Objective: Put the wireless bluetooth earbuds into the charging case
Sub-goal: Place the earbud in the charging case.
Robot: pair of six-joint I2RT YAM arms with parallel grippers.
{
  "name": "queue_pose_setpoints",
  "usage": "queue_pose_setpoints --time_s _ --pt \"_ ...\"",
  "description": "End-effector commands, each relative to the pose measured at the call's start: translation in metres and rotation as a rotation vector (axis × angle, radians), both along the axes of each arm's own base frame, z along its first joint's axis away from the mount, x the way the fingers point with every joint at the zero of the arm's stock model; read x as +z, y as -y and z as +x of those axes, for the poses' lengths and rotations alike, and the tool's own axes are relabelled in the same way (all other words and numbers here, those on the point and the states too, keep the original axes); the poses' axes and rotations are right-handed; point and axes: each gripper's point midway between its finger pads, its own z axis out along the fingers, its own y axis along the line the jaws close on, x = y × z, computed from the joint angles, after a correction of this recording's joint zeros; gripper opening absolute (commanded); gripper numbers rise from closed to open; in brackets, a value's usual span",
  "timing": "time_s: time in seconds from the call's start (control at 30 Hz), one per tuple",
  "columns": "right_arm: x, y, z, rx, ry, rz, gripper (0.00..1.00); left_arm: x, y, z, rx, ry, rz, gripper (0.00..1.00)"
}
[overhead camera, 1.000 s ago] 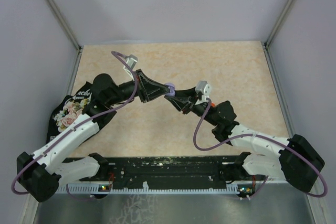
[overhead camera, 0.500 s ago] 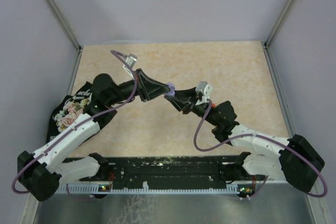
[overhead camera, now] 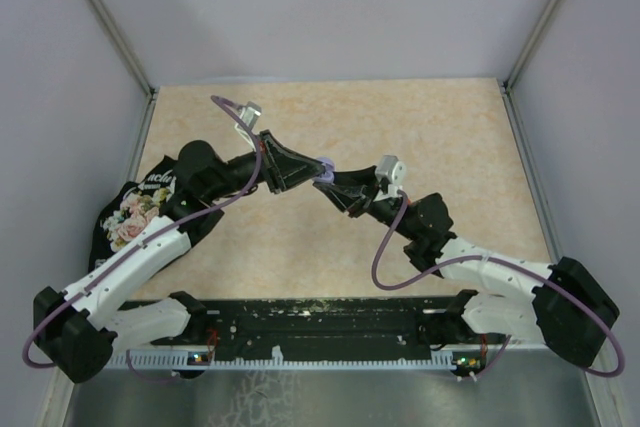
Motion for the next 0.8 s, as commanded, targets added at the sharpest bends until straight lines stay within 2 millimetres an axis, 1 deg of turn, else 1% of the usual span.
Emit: queue_pose_setpoints --time_s 0.0,0.1,0.3,0.5,0.6,0.77 --pt "0.048 0.009 -0.015 0.015 0.106 0.110 0.00 -0.006 0.002 -0.001 0.005 0.004 0.023 0.13" --pt "0.048 0.011 -0.015 0.012 0.103 0.116 0.00 -0.013 0.001 -0.002 0.016 -0.003 0.050 0.15" --pt "0.047 0.010 -0.016 0.015 0.102 0.110 0.00 -0.018 -0.003 0.001 0.050 -0.005 0.091 0.27" --pt "0.044 0.006 -0.014 0.016 0.112 0.073 0.00 -0.014 -0.003 0.005 0.058 -0.001 0.114 0.35" --pt "0.040 0.005 -0.012 0.010 0.112 0.053 0.00 -0.011 -0.003 0.007 0.065 0.010 0.134 0.41" --pt "0.032 0.005 -0.006 -0.021 0.107 0.017 0.00 -0.005 -0.005 0.009 0.080 0.023 0.167 0.45"
